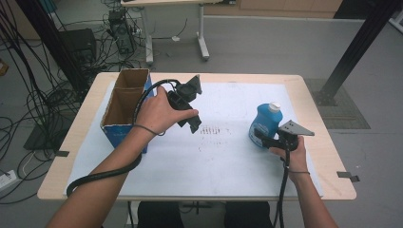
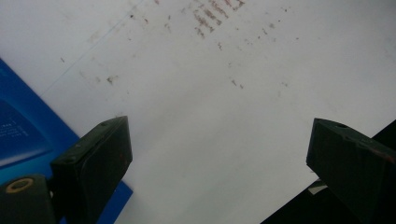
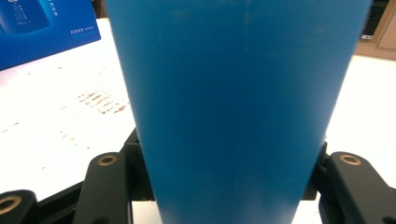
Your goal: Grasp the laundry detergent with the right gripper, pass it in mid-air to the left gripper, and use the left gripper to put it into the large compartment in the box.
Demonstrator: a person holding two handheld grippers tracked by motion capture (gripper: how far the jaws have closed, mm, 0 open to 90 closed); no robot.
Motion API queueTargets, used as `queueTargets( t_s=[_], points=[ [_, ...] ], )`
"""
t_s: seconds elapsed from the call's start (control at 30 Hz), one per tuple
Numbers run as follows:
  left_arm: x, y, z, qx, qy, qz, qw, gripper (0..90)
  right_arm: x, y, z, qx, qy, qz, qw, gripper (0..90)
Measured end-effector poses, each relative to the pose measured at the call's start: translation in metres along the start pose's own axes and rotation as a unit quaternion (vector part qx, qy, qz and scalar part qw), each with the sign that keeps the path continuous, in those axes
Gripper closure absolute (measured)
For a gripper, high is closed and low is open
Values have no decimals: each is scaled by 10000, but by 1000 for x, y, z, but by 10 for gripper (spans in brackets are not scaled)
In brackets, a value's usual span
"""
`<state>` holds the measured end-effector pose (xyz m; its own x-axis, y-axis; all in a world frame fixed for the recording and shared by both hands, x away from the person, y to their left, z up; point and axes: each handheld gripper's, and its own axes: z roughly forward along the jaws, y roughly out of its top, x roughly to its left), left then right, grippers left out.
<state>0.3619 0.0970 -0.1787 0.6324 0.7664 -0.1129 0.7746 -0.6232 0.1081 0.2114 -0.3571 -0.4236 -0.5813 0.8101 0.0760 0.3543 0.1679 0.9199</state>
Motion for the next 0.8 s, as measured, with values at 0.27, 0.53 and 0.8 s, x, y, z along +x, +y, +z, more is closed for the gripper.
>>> queueTargets(
  t_s=[0.27, 0.53, 0.8],
  points=[
    [0, -1, 0, -11, -6, 1, 10000, 73, 0, 0, 0, 5, -5, 4, 10000, 414],
    [-1, -2, -1, -23, -17, 29, 10000, 73, 0, 3, 0, 45, 2, -14, 10000, 417],
    [2, -6, -2, -60, -33, 13, 10000, 73, -3, 4, 0, 70, 57, -35, 10000, 419]
  ],
)
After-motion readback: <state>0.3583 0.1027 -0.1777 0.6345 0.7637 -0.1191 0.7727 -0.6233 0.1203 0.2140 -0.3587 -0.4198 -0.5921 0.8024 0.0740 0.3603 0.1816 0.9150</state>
